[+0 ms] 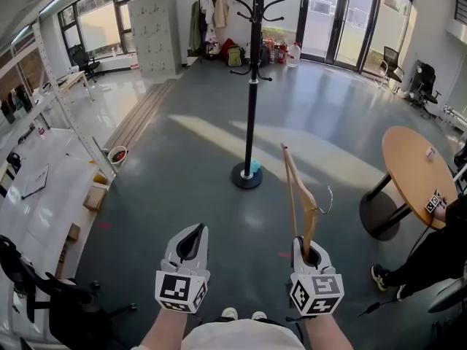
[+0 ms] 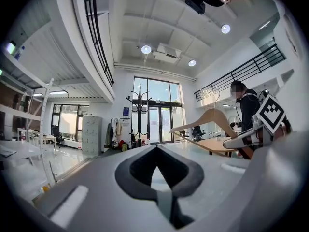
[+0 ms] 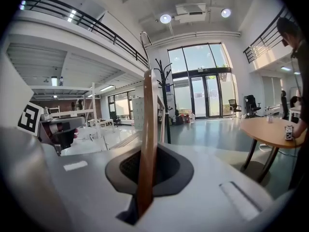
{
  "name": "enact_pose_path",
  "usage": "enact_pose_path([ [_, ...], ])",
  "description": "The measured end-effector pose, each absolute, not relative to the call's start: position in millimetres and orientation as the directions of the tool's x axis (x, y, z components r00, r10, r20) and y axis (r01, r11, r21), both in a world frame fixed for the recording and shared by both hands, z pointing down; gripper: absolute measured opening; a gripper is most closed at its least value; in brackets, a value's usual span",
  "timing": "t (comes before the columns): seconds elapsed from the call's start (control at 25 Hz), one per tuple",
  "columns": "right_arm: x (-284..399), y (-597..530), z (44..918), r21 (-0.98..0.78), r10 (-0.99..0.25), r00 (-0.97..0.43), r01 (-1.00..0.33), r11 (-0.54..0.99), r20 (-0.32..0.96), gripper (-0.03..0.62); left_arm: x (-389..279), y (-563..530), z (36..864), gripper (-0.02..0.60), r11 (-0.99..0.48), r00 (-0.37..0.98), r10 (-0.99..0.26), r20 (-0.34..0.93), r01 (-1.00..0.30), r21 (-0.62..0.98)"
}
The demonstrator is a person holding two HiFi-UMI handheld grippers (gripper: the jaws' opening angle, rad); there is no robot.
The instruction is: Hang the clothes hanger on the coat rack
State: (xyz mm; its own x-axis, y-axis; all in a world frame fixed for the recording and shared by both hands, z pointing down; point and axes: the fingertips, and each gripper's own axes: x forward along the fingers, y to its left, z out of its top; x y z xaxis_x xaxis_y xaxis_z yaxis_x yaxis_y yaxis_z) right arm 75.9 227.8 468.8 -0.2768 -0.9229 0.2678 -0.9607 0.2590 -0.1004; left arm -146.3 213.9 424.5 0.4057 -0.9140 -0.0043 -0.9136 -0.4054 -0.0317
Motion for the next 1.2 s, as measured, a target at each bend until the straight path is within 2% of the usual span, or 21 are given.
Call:
enact_pose_path([
  [0.2,67,214,473,-0.102,-0.926,-0.251,-0.968,0.231,0.283,0.028,-170,201,430,0.000,-0.394,0.394,-0.919,0.004,-0.919,-0.016],
  [0.64,78,126,484,-0.102,-0.924,-0.248,-0.968,0.228,0.291,0.028,-170,128,444,0.000,-0.394,0.394,-0.919,0.009,-0.919,-0.008],
  [1.2,140,-104,478,-0.093,-0.927,-0.268,-0.963,0.252,0.264,0.028,-115,-91,430,0.000,-0.375,0.376,-0.926,-0.030,-0.926,-0.045],
])
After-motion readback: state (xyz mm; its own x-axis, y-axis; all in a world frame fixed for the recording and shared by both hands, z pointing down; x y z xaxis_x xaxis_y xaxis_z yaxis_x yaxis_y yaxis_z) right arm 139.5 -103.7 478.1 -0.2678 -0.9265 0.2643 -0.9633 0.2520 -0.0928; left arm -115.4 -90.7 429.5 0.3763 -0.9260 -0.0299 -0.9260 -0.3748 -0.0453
